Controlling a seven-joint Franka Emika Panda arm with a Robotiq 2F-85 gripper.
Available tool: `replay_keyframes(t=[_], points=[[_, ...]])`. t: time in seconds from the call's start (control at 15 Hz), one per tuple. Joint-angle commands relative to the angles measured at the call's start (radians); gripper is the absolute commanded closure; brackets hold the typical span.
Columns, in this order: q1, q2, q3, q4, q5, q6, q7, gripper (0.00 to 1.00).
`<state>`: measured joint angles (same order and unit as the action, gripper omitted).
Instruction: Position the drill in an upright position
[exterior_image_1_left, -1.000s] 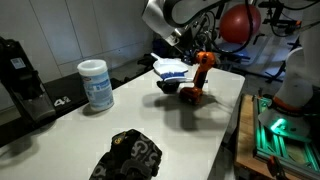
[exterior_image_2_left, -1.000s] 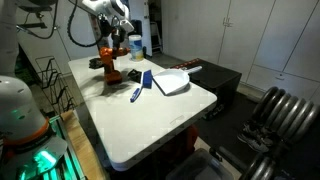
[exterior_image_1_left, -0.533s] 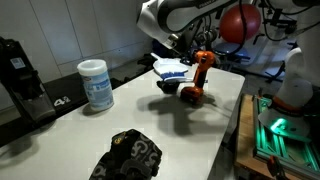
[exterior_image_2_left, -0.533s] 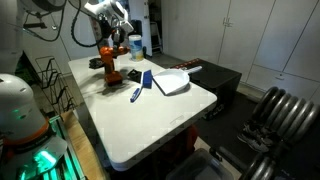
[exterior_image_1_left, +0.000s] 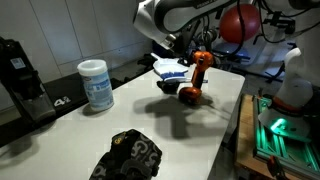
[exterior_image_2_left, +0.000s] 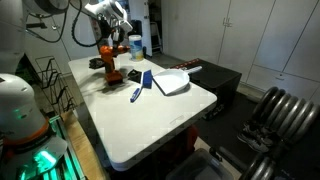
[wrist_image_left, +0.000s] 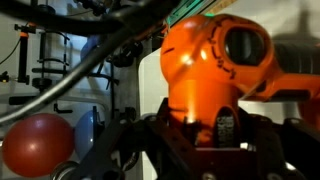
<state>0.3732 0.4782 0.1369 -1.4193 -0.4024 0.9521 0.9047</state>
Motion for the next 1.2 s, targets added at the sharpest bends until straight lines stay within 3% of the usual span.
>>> replay_keyframes(t=[0.0, 0.07, 0.13, 0.27, 0.67, 0.8, 0.87, 1.07, 1.13], points=[[0.023, 0.037, -0.01, 0.06, -0.007, -0.039, 0.007, 0.33], [0.024, 0.04, -0.01, 0.066, -0.006, -0.04, 0.007, 0.29], [0.025, 0.043, -0.01, 0.073, -0.005, -0.041, 0.005, 0.14], [0.028, 0.048, -0.01, 0.083, -0.01, -0.031, 0.0, 0.01], [0.036, 0.064, -0.01, 0.111, -0.01, -0.028, -0.008, 0.0], [0.013, 0.047, 0.006, 0.071, 0.026, 0.04, -0.063, 0.27], [0.008, 0.044, 0.005, 0.058, 0.023, 0.056, -0.085, 0.34], [-0.05, -0.031, 0.005, -0.073, 0.076, 0.252, -0.176, 0.51], [-0.068, -0.046, 0.002, -0.108, 0.103, 0.308, -0.207, 0.62]])
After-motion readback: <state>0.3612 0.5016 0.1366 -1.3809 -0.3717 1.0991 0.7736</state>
